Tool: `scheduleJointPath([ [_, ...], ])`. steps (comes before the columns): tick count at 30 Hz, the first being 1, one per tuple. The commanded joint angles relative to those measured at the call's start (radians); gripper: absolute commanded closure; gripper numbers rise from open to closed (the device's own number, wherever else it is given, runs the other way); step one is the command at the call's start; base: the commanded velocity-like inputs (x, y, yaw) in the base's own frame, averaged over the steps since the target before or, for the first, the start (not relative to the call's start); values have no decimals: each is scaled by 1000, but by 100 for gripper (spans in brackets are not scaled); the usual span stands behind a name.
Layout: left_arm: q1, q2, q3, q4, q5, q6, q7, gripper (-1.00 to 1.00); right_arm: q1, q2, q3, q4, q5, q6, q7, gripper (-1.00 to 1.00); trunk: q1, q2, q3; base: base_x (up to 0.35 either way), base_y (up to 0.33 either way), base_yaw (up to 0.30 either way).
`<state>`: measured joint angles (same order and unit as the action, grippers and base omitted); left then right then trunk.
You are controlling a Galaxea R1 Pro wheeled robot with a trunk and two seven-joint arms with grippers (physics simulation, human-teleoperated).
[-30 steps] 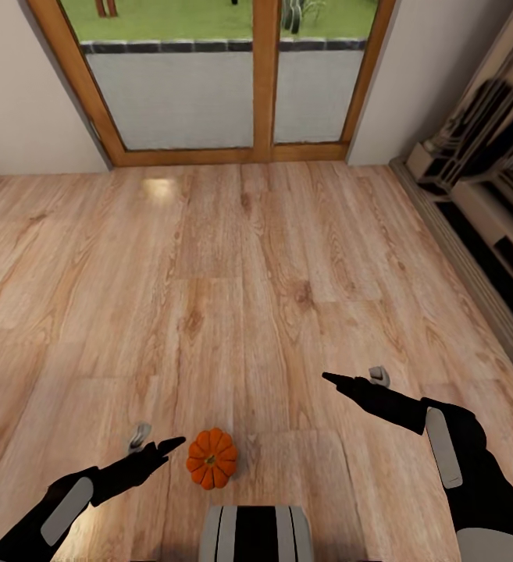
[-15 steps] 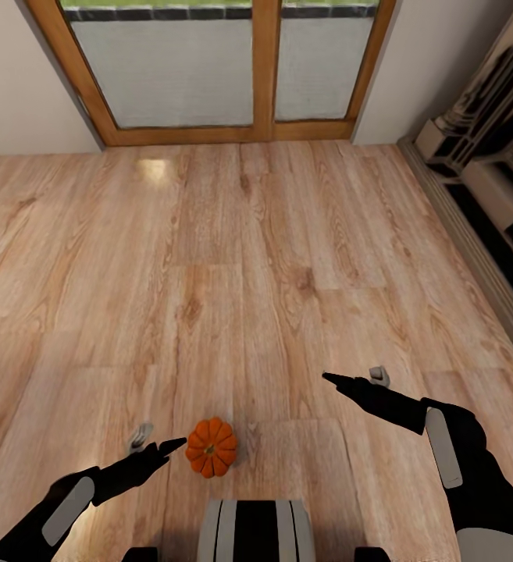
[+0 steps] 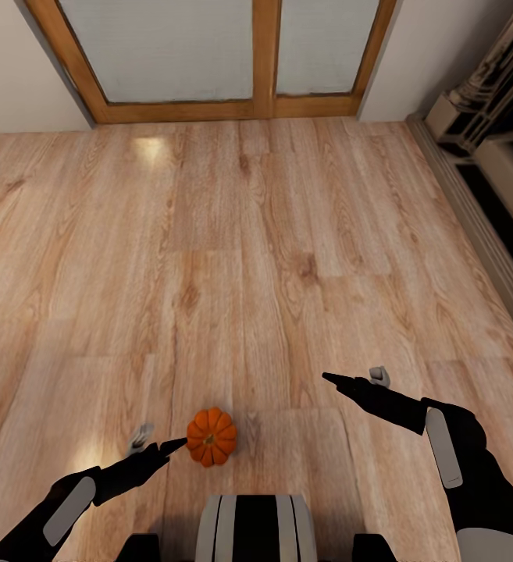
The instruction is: Place each of the two pumpkins and all three candles from the living room inside a cabinet in the living room (use any cabinet), then make sure every cabinet is closed, and position the cauldron so it is next to a table in the living room.
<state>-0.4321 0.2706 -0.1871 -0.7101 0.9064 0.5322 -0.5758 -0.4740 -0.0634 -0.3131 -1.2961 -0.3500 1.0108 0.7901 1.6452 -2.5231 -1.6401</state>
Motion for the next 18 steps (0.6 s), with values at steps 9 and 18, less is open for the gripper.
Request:
scheduleJointPath([
  [9, 0, -10, -20, -1, 6, -7, 6, -100, -1, 0, -1, 0, 3, 4, 6, -100, 3, -2, -24, 0, 0, 0],
  [18, 0, -35, -21, -3, -85, -13, 6, -100, -1, 0, -1, 0, 3, 4, 6, -100, 3, -2, -24, 0, 0, 0],
])
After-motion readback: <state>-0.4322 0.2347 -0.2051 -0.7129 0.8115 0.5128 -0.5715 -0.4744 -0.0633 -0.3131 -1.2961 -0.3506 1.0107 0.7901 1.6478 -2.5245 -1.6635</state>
